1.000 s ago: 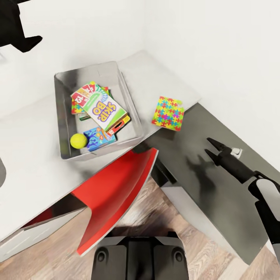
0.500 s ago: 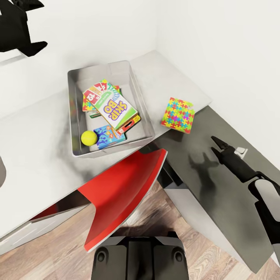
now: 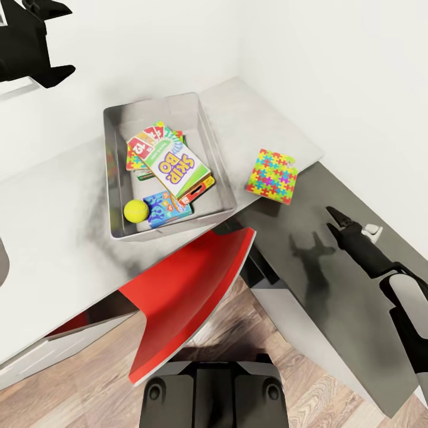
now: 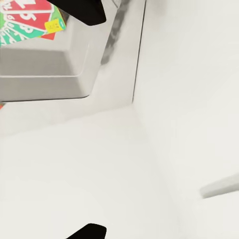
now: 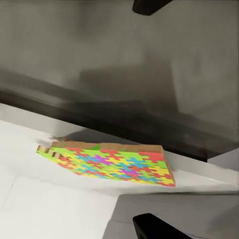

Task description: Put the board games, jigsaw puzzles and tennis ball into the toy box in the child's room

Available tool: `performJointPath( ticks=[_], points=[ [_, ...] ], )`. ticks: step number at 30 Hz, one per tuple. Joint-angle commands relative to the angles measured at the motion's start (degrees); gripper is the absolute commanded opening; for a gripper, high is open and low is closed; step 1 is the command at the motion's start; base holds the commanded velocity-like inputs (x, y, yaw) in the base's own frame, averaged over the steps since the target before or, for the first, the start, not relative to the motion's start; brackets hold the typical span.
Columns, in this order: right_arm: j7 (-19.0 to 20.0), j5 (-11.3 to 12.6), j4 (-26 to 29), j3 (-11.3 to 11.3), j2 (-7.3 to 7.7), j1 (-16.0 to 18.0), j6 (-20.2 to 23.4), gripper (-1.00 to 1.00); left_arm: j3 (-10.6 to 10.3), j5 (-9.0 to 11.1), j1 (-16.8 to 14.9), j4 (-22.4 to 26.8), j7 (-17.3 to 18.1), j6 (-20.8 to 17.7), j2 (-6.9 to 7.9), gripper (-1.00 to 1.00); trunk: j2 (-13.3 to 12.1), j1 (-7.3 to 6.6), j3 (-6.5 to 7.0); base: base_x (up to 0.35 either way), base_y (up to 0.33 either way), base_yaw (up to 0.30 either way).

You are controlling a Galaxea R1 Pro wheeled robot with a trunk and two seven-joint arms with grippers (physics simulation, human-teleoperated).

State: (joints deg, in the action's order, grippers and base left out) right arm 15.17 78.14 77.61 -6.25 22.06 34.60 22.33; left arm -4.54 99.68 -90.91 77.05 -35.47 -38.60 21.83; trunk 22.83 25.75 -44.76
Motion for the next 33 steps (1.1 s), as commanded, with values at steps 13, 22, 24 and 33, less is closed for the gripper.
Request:
performJointPath(
  ticks=[13, 22, 24, 33],
  points=[
    [0.0, -0.1, 0.0, -0.1, 0.00, 0.0, -0.3, 1.00, -0.1, 0.6, -0.1, 0.1, -0.6, 0.1, 0.02, 1.00, 0.1, 0.03, -0.07, 0.000, 0.000, 0.146],
    [0.0, -0.2, 0.0, -0.1, 0.00, 0.0, -0.3, 1.00, -0.1, 0.5, -0.1, 0.3, -0.6, 0.2, -0.02, 1.00, 0.1, 0.03, -0.07, 0.000, 0.000, 0.156],
    [0.0, -0.2, 0.0, -0.1, 0.00, 0.0, -0.3, 1.00, -0.1, 0.5, -0.1, 0.3, -0.6, 0.2, -0.03, 1.00, 0.1, 0.03, -0.07, 0.000, 0.000, 0.051],
    [0.0, -0.3, 0.0, -0.1, 0.00, 0.0, -0.4, 1.00, -0.1, 0.5, -0.1, 0.2, -0.6, 0.2, -0.06, 1.00, 0.1, 0.03, -0.07, 0.000, 0.000, 0.019]
  ],
)
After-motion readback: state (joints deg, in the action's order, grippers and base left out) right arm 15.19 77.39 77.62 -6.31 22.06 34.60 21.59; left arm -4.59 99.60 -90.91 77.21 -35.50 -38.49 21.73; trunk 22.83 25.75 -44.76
